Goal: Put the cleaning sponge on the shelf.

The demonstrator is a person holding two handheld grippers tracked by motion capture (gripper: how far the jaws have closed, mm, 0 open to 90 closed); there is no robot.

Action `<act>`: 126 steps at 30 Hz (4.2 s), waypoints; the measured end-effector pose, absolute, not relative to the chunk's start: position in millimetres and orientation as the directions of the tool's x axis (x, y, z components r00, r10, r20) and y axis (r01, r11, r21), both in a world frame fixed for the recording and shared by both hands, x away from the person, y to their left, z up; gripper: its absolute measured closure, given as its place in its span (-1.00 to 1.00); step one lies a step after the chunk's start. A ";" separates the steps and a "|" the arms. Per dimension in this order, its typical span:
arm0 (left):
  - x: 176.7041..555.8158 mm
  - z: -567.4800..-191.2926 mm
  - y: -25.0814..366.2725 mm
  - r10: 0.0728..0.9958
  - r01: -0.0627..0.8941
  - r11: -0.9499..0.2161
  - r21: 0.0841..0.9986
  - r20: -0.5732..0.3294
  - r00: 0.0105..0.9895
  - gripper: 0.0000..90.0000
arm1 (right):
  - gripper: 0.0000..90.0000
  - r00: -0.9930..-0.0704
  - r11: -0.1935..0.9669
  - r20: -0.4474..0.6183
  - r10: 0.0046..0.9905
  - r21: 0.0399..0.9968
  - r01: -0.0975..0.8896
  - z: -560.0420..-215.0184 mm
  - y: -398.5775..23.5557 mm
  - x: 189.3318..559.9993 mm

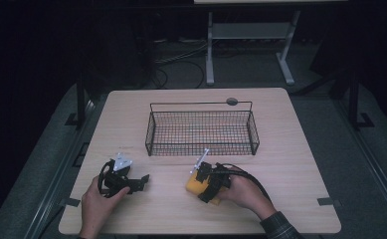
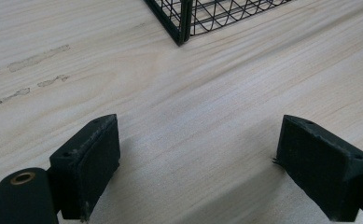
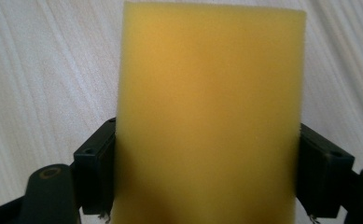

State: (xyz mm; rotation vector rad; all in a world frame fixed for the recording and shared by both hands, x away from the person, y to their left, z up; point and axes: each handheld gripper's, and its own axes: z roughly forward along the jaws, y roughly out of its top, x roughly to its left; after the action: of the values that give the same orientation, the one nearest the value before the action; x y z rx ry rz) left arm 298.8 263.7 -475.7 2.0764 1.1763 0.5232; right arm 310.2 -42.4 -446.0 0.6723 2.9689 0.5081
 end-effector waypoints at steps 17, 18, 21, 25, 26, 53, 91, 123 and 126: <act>298.8 -475.5 263.9 0.859 0.585 -0.360 0.727 0.014 0.511 -0.72 | -0.51 -0.892 0.833 0.024 0.452 0.345 0.432 -430.8 -57.4 313.2; 298.8 -475.5 263.9 0.859 0.585 -0.360 0.727 0.014 0.512 -0.72 | -0.51 -0.890 0.831 0.025 0.455 0.347 0.434 -430.2 -58.7 313.5; 298.8 -475.5 263.9 0.859 0.585 -0.359 0.727 0.013 0.511 -0.72 | -0.51 -0.888 0.829 0.024 0.460 0.347 0.439 -427.8 -62.4 314.6; 298.8 -475.7 263.6 0.861 0.585 -0.355 0.729 0.011 0.509 -0.72 | -0.51 -0.882 0.821 0.025 0.471 0.354 0.449 -424.8 -66.9 315.5; 298.8 -475.7 263.6 0.861 0.585 -0.355 0.729 0.011 0.509 -0.72 | -0.51 -0.882 0.822 0.021 0.470 0.352 0.447 -424.0 -68.3 316.1; 298.8 -475.7 263.7 0.860 0.585 -0.356 0.729 0.012 0.510 -0.72 | -0.51 -0.857 0.794 0.020 0.515 0.363 0.487 -405.7 -96.9 320.6; 298.8 -475.5 263.7 0.861 0.586 -0.356 0.727 0.011 0.509 -0.72 | -0.50 -0.794 0.733 0.003 0.607 0.383 0.562 -375.7 -155.6 330.5; 298.9 -475.4 263.9 0.860 0.585 -0.360 0.727 0.014 0.511 -0.72 | -0.50 -0.746 0.694 -0.029 0.665 0.391 0.604 -341.2 -176.1 381.7; 298.8 -475.4 264.0 0.859 0.586 -0.360 0.726 0.013 0.512 -0.72 | -0.50 -0.741 0.690 -0.031 0.671 0.393 0.609 -340.8 -175.2 390.1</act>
State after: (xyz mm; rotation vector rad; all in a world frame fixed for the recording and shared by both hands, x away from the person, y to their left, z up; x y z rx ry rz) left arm 298.8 264.0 -475.4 2.0815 1.1752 0.5207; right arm 390.1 -175.2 -340.8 1.0418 2.7269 0.5409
